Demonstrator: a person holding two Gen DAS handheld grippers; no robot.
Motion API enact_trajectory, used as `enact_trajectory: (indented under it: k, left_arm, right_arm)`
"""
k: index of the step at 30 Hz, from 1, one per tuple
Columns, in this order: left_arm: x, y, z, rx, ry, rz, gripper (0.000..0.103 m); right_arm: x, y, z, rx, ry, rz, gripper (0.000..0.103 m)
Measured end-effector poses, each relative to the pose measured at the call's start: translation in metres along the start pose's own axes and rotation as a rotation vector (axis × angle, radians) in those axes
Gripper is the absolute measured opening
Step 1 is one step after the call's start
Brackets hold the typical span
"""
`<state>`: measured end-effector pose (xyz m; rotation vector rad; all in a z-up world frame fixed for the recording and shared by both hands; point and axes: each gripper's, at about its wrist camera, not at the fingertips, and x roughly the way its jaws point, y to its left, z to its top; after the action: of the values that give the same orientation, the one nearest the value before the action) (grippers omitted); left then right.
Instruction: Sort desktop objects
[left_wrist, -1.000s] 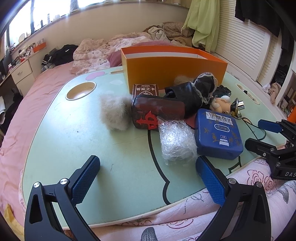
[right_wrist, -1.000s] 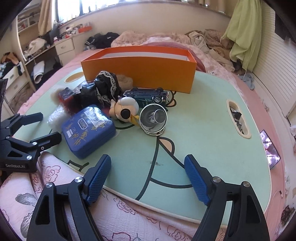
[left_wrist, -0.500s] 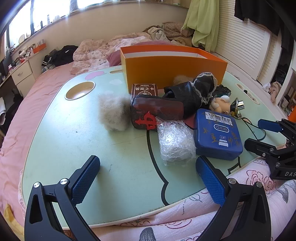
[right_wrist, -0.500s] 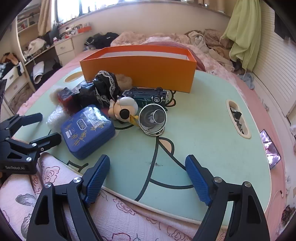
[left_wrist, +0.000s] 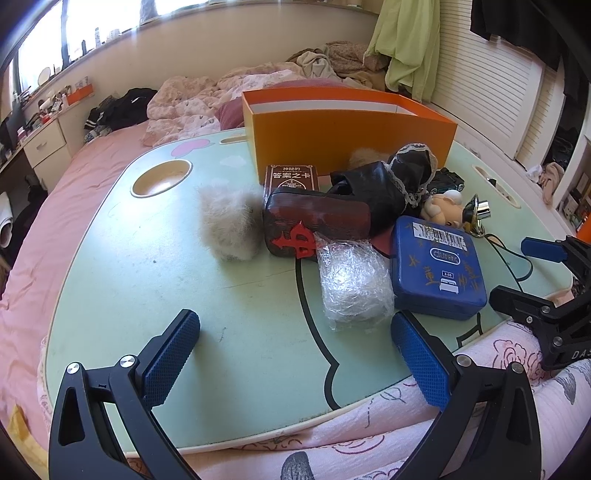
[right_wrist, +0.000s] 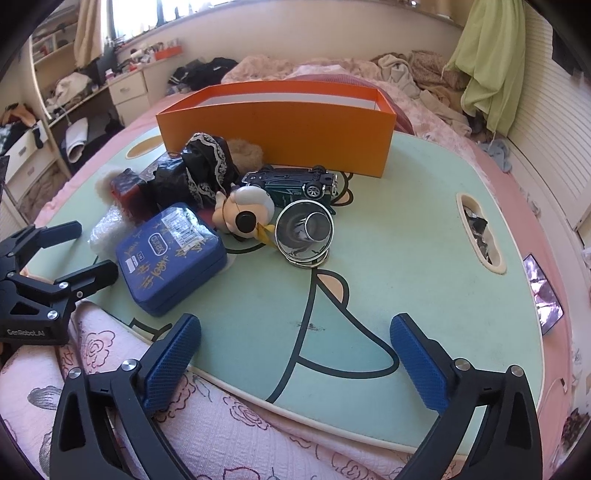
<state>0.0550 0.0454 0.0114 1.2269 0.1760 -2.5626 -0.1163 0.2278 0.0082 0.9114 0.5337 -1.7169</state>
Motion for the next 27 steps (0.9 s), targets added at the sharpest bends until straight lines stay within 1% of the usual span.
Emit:
enact_trajectory:
  k: [6,12,15,16,17,21,23,24,25,26,27]
  left_arm:
    - [-0.001,0.000,0.001,-0.002,0.008,0.006,0.103]
    - [-0.003,0.002,0.000,-0.010,-0.002,0.014,0.102]
    - [-0.007,0.004,-0.002,-0.017,-0.024,-0.007,0.092]
    - [-0.010,0.005,-0.002,-0.018,-0.038,-0.020,0.086]
    - [-0.013,0.005,-0.002,-0.020,-0.051,-0.034,0.084]
    - [-0.026,0.003,-0.002,-0.011,-0.098,-0.114,0.083]
    - [-0.031,-0.001,0.004,0.003,-0.112,-0.142,0.076]
    - [-0.031,-0.003,0.009,-0.007,-0.109,-0.150,0.074]
    - [-0.029,-0.005,0.014,-0.009,-0.105,-0.163,0.069]
    - [-0.026,-0.008,0.018,-0.012,-0.093,-0.164,0.058]
    - [-0.020,-0.011,0.022,-0.009,-0.073,-0.155,0.052]
  right_arm:
    - [0.000,0.000,0.000,0.005,-0.002,-0.002,0.103]
    - [0.000,0.000,0.000,0.011,-0.004,-0.006,0.103]
    - [0.000,0.000,0.000,0.012,-0.005,-0.007,0.103]
    - [0.000,0.000,0.000,0.013,-0.005,-0.007,0.103]
    - [0.000,0.000,0.000,0.014,-0.005,-0.007,0.103]
    - [0.000,0.000,0.000,0.019,-0.006,-0.010,0.103]
    - [0.000,0.000,0.000,0.020,-0.009,-0.010,0.103]
    - [0.000,0.001,0.001,0.022,-0.009,-0.011,0.103]
    - [0.000,0.000,0.001,0.023,-0.010,-0.010,0.103]
    - [0.000,0.000,0.001,0.024,-0.011,-0.009,0.103]
    - [0.000,0.000,0.001,0.026,-0.014,-0.009,0.103]
